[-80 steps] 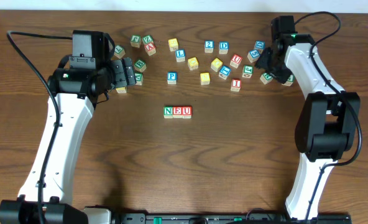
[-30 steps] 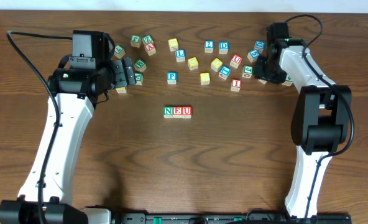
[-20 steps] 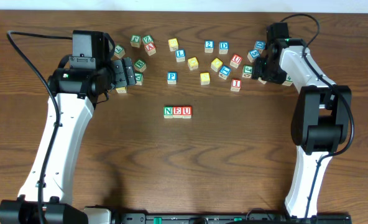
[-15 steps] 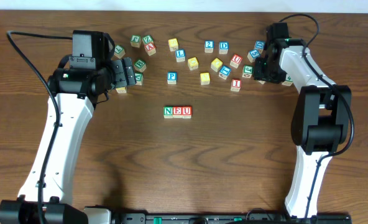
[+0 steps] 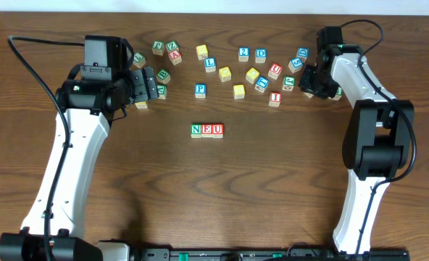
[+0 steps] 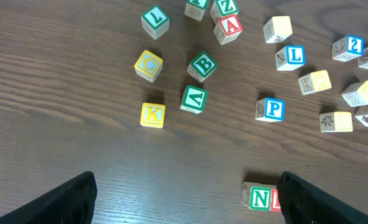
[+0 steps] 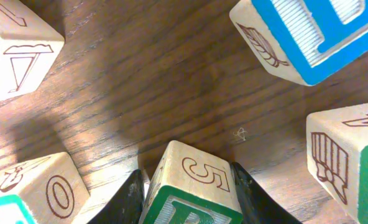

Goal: Spell out NEURIPS
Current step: 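Close the right gripper on the green R block and lift it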

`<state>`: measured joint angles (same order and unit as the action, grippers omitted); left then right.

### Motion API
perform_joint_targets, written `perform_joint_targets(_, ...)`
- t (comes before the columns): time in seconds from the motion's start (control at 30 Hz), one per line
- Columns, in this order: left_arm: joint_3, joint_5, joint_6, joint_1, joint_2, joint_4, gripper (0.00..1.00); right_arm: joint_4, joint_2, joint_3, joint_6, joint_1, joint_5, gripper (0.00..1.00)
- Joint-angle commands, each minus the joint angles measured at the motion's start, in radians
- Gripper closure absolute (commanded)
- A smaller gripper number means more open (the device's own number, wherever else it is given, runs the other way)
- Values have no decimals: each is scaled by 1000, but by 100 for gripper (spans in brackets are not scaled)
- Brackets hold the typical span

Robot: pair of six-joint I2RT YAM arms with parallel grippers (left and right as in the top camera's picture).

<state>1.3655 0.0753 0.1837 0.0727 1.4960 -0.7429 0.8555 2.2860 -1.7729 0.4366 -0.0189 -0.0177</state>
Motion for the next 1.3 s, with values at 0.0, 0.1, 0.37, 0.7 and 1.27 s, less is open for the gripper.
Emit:
perform_joint_targets(0.0, 18, -5, 6, -4, 0, 0, 9, 7, 3, -2, 18, 14, 2, 75)
perform_joint_targets(0.1, 18, -5, 6, -4, 0, 0, 9, 4, 3, -2, -2, 14, 2, 72)
perform_joint_targets(0.37, 18, -5, 6, -4, 0, 0, 9, 2, 3, -2, -342, 11, 2, 62)
perform_joint_targets(0.7, 18, -5, 6, -4, 0, -8, 9, 63, 3, -2, -590, 10, 2, 62)
perform_joint_targets(1.27, 14, -5, 6, -4, 0, -8, 9, 96, 2, -21, -662, 10, 31, 43)
